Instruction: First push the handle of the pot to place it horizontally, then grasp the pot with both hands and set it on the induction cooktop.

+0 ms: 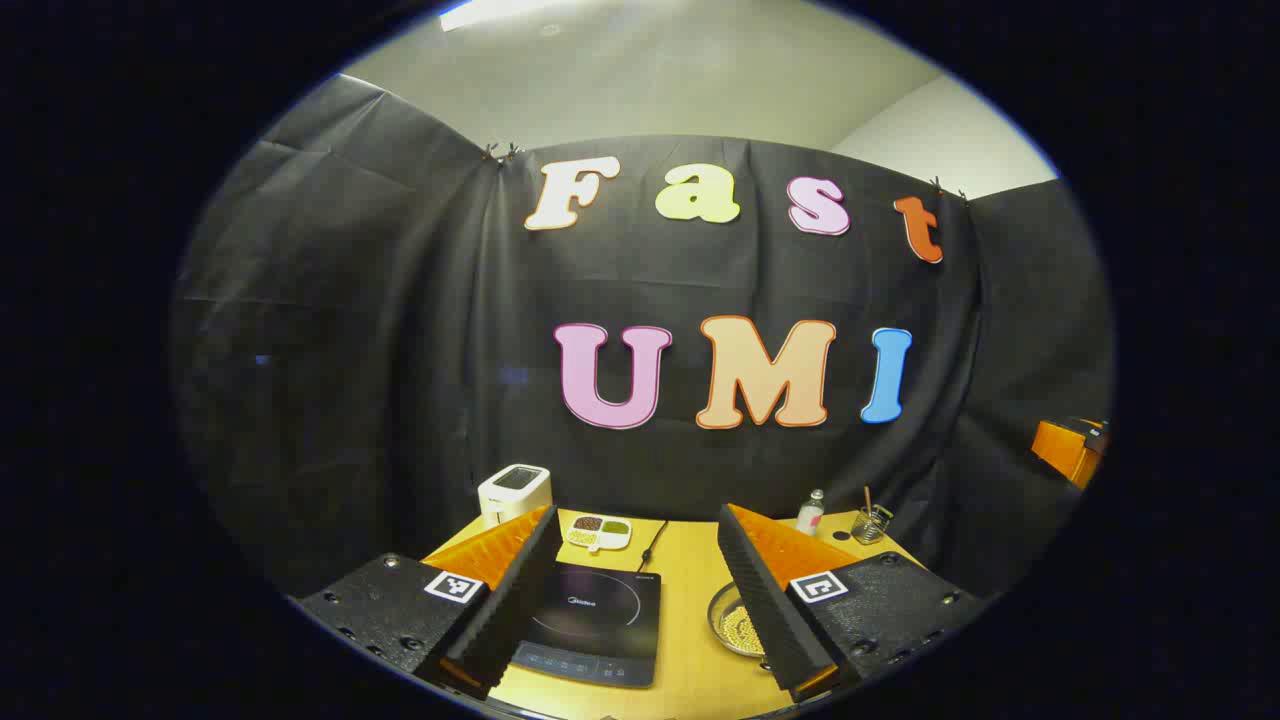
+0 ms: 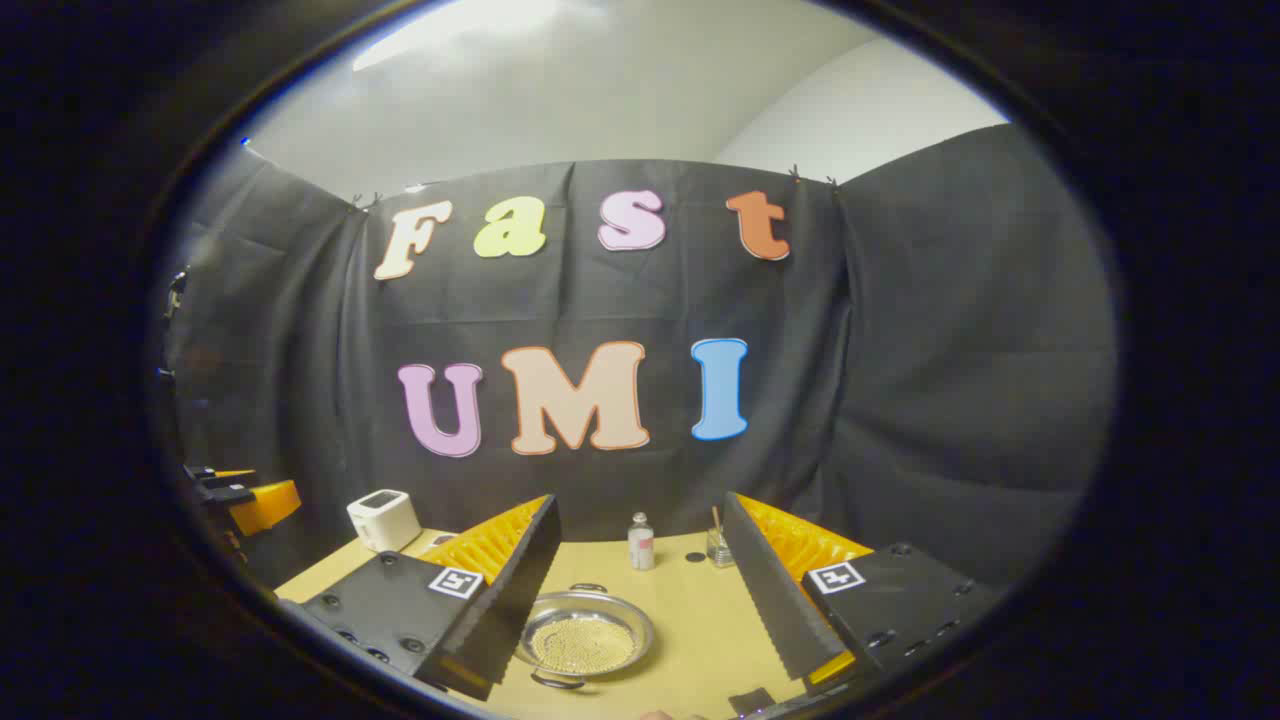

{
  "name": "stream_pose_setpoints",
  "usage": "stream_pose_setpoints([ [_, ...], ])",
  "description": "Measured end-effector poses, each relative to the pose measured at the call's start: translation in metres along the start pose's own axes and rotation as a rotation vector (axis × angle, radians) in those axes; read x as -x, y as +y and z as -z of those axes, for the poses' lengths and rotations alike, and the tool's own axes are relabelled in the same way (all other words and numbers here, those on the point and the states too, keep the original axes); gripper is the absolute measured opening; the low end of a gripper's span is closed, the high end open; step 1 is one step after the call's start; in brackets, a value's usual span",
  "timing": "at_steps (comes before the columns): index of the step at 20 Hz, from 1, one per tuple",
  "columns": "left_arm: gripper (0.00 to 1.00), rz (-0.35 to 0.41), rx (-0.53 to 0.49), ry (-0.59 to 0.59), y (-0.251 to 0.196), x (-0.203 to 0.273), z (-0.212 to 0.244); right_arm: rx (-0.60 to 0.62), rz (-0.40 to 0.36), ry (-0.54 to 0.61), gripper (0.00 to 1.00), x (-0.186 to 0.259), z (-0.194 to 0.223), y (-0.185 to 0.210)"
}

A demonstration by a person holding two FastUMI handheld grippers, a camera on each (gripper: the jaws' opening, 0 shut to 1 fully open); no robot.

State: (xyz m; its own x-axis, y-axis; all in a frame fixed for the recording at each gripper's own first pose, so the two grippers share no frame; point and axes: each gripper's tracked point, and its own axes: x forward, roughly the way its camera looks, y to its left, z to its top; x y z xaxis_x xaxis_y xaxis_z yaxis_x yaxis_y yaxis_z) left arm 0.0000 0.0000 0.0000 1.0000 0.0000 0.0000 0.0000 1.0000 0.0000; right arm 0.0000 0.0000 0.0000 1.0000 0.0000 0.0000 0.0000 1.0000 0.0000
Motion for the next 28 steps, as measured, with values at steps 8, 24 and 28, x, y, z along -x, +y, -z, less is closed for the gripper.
stream_pose_setpoints([
  [8, 0.93, 0.022, 0.000, 0.027, -0.011, -0.015, 0.008, -0.002, 0.045, 0.014, 0.97, -0.007, 0.006, -0.021],
  [24, 0.93, -0.056, -0.064, 0.108, 0.033, -0.012, 0.053, 0.009, -0.044, 0.142, 0.97, -0.016, 0.064, 0.025],
  [28, 0.96, -0.102, -0.103, 0.132, 0.049, -0.006, 0.061, -0.026, -0.105, 0.237, 0.97, -0.014, 0.102, 0.045],
])
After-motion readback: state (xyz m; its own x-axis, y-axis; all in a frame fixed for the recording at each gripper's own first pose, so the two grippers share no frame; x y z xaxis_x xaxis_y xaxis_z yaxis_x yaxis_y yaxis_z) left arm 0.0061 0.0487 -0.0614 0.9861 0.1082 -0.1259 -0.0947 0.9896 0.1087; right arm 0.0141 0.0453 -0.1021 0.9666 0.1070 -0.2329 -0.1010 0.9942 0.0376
